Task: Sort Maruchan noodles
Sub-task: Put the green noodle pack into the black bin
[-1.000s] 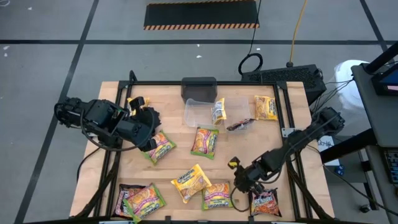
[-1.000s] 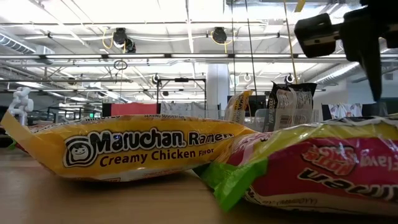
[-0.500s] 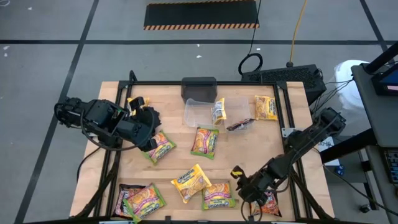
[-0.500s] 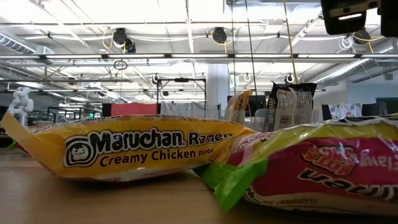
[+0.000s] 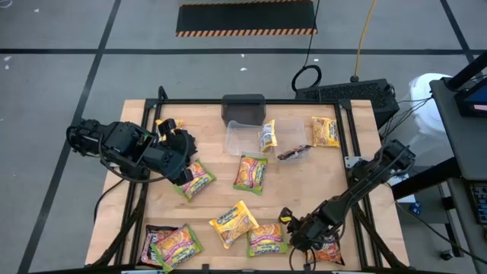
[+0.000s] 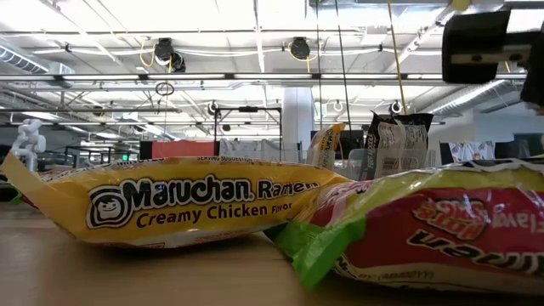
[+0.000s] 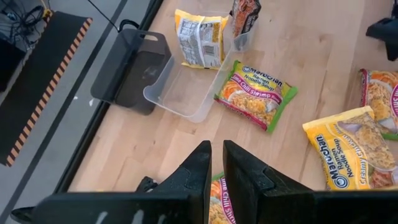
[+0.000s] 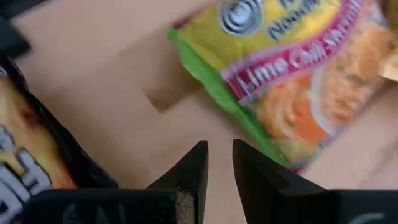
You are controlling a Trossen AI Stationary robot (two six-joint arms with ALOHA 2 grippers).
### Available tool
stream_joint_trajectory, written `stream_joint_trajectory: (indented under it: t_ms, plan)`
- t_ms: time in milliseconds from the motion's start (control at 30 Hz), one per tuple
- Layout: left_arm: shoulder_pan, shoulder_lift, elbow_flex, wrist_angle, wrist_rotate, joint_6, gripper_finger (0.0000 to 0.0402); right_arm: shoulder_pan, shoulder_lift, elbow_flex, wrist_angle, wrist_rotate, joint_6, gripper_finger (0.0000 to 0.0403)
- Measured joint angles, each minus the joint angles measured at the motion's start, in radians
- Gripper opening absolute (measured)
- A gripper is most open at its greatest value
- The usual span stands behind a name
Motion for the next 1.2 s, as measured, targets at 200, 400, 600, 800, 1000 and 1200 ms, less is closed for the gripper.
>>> stream_joint_trajectory:
  t_ms: [200,400,600,800,1000,1200]
  plan:
    - [0.000,0.000,0.000,0.000,0.000,-0.002,0.0049,0.009,0.039,0.000,0.106,-0.029,-0.045,0.0070]
    - [-0.001,0.000,0.000,0.000,0.000,-0.016,0.0049,0.019,0.068,0.000,0.111,-0.024,-0.053,0.0070]
    - [0.000,0.000,0.000,0.000,0.001,-0.018,0.0049,0.025,0.071,0.000,0.124,-0.023,-0.056,0.0070]
    - [0.000,0.000,0.000,0.000,0.001,-0.025,0.0049,0.040,0.043,0.000,0.106,0.047,-0.080,0.0070]
    - [0.000,0.000,0.000,0.000,0.005,-0.025,0.0049,0.042,-0.002,0.000,0.103,0.059,-0.072,0.0070]
    - [0.000,0.000,0.000,0.000,0.005,-0.027,0.0049,0.048,0.005,0.000,0.112,0.059,-0.095,0.0070]
